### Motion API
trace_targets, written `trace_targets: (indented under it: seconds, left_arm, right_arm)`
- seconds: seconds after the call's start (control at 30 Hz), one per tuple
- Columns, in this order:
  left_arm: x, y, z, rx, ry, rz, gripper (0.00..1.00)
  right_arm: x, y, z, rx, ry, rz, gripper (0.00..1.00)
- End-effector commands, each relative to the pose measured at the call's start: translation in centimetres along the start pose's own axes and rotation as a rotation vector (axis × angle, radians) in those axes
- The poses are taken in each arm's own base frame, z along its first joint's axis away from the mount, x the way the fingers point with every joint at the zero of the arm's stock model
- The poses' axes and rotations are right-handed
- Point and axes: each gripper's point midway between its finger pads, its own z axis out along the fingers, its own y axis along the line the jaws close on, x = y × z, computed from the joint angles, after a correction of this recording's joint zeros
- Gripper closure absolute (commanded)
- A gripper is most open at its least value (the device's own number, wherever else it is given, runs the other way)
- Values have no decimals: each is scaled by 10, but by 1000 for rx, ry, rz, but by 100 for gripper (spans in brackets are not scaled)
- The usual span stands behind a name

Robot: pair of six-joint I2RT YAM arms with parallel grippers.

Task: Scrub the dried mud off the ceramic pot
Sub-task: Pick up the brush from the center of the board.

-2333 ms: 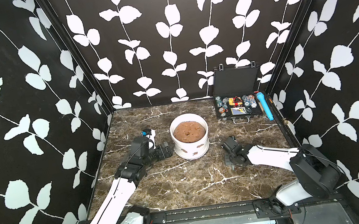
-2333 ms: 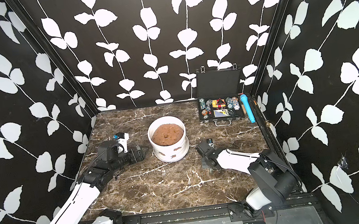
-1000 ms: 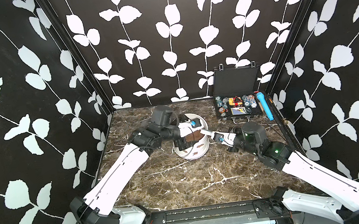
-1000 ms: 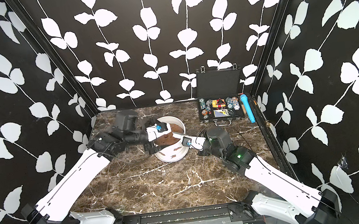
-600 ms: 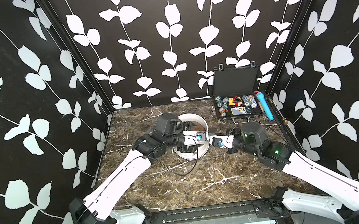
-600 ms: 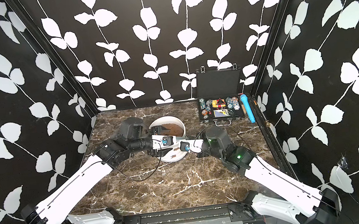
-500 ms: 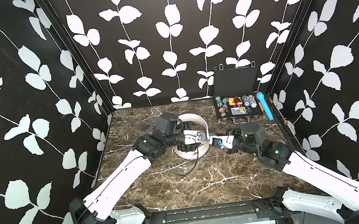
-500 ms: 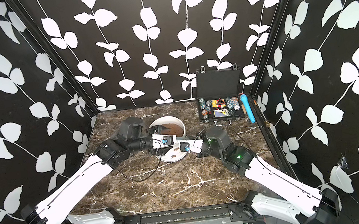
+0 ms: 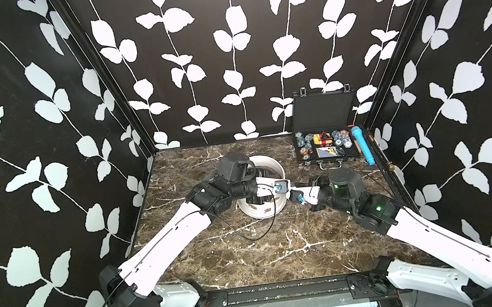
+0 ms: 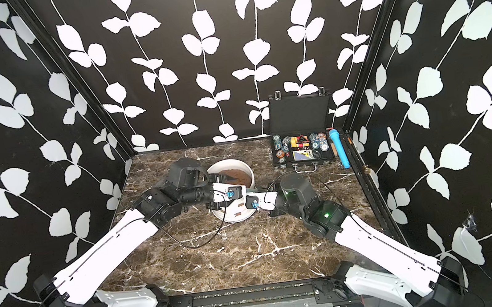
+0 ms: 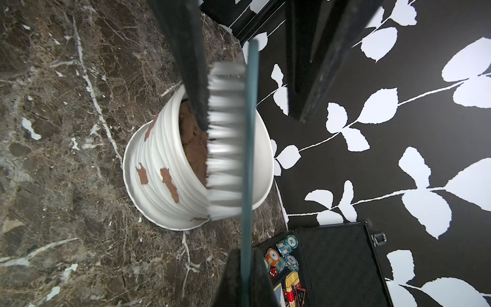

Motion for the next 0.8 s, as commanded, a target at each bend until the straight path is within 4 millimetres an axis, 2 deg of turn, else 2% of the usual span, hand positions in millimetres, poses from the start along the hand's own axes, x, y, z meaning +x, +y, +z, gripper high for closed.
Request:
trace_targets:
  seconds: [0.0,0.17,0.47,0.63,0.7,0.73,0.77]
  left_arm:
    - [-5,5,-5,-21,3,38,55]
    - [-3,4,-5,-21,21,65,68]
    - [-2,5,-6,-24,29,95,78]
    - [-2,6,-8,-31,31,106,81]
    - [-2,8,-8,-37,34,110,82]
    - [-2,8,-8,-38,34,112,82]
    - [-1,8,-8,-41,38,114,82]
  right_arm:
    - [-17,-18,-5,54,-44,3,100]
    - [-18,-18,-7,54,-48,6,100]
    - [-18,-17,-6,44,-44,19,98]
    - [-17,-17,-6,47,-41,24,94]
    - [-17,-17,-5,46,-41,27,90]
    - [-17,-17,-5,44,-42,29,84]
    - [-17,-16,-5,42,-40,32,72]
